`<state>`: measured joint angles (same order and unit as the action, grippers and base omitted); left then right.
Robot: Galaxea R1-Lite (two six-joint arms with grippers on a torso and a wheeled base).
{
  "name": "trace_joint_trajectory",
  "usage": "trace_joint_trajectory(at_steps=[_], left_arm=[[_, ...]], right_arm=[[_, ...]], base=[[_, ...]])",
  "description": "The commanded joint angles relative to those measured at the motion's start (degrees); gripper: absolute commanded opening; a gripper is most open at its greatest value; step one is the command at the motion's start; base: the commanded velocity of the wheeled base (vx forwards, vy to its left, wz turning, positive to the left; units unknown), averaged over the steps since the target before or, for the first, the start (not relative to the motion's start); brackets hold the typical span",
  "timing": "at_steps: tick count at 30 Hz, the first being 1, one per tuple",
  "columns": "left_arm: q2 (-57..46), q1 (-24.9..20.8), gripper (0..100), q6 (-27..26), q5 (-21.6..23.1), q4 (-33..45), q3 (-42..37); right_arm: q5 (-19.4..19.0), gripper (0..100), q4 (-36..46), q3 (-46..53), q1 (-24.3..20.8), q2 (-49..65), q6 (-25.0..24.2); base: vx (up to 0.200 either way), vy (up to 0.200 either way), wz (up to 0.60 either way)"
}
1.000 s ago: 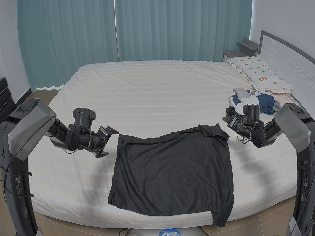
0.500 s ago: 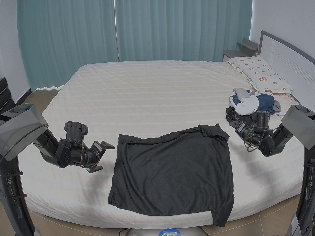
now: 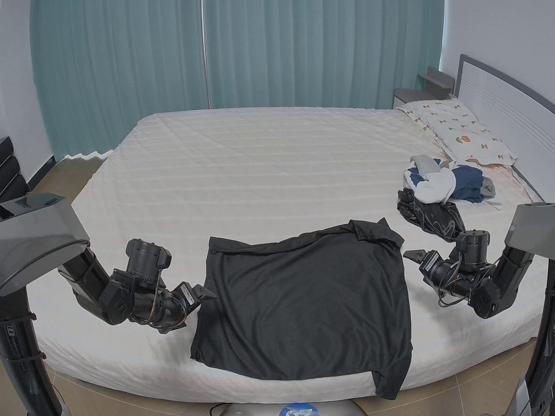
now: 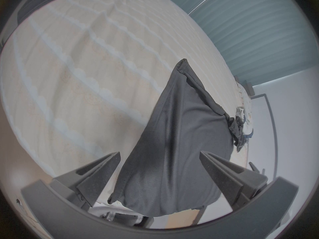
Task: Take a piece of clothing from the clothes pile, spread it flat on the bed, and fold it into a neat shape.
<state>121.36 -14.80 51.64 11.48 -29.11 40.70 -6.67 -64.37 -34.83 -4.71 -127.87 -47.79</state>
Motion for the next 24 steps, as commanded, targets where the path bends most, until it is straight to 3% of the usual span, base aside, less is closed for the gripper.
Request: trace_joint_trajectory(at_steps=[1,12,18,24], left_arm=[[0.9,-3.1,100,-1.5,-4.8,-0.1,0.5],[5.1,-5.9,100,-4.5,-6.8,-0.9,3.0],[6.9,-6.3,100,-7.3,-11.2,-3.3,2.9],[7.8,-6.3,100,-7.6,-12.2,-3.4,3.0]], right_arm=[[-1.5,100,-2.5,2.8,-0.3,-0.6,-0.7],[-1.3,100,-3.0,2.9,-1.4,-1.8,-0.8],[-1.3,100,-3.0,3.0,-1.9,-1.9,-0.6],[-1.2,100,-5.0,3.9,-2.1,-2.0,-0.6]], base=[[0.0,0.0,0.0],[0.0,0.0,0.0],[0.0,0.0,0.0],[0.0,0.0,0.0]])
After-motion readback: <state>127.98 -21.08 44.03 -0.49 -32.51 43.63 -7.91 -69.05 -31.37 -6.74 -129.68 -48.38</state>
